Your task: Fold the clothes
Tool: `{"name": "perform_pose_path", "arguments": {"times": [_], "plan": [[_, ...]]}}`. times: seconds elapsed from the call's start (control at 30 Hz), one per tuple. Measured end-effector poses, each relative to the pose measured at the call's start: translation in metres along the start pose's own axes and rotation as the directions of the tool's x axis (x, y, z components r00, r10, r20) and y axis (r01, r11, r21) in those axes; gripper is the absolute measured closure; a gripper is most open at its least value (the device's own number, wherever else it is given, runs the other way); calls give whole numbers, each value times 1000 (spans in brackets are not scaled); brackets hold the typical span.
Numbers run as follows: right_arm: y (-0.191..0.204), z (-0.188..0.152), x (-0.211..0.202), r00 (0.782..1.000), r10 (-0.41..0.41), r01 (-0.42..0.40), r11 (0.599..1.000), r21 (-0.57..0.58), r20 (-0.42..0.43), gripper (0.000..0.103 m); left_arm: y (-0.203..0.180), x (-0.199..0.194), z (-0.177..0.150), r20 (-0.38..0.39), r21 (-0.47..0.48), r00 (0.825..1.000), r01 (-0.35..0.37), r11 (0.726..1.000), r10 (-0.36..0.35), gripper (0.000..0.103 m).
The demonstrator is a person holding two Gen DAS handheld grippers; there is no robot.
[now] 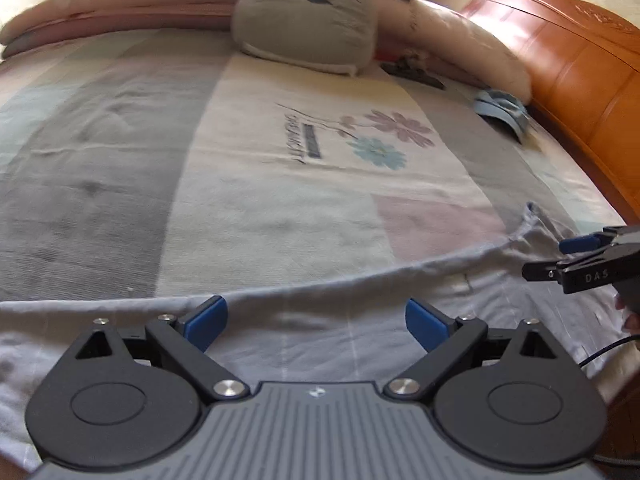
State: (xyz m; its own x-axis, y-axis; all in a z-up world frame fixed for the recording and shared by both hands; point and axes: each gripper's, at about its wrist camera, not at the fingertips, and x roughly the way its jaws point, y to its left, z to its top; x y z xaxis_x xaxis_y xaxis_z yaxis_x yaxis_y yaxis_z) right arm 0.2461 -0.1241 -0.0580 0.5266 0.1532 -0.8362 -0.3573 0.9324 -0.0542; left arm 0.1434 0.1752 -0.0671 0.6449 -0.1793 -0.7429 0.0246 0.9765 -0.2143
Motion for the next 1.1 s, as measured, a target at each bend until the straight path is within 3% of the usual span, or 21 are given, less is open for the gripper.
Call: {"name": "perform_pose_path", "arguments": {"times": [0.17, 0.4, 0.63, 0.87, 1.0, 1.1], "plan": [[3, -17, 7, 995, -11, 19, 997, 71, -100, 0, 2, 7, 0, -47, 36, 998, 31, 999, -29, 7], [2, -20, 8, 996, -12, 22, 994, 110, -87, 0, 0, 2, 15, -77, 54, 993, 90, 994, -86, 7], [-4, -19, 10, 998, 18, -11, 995, 96, -68, 0, -26, 0, 36, -98, 174, 992, 97, 980, -81, 7], [-6, -27, -4, 999, 21, -19, 995, 99, -24, 0, -67, -1, 49, -96, 269, 988, 141, 953, -119, 7], [-12, -49, -40, 995, 59, -61, 998, 20, 83, 0, -83, 2, 42, -110, 265, 984, 168, 950, -143, 6], [-20, -72, -44, 998, 25, -23, 999, -33, 64, 0, -96, 10, 33, -137, 274, 981, 170, 946, -136, 6]]}}
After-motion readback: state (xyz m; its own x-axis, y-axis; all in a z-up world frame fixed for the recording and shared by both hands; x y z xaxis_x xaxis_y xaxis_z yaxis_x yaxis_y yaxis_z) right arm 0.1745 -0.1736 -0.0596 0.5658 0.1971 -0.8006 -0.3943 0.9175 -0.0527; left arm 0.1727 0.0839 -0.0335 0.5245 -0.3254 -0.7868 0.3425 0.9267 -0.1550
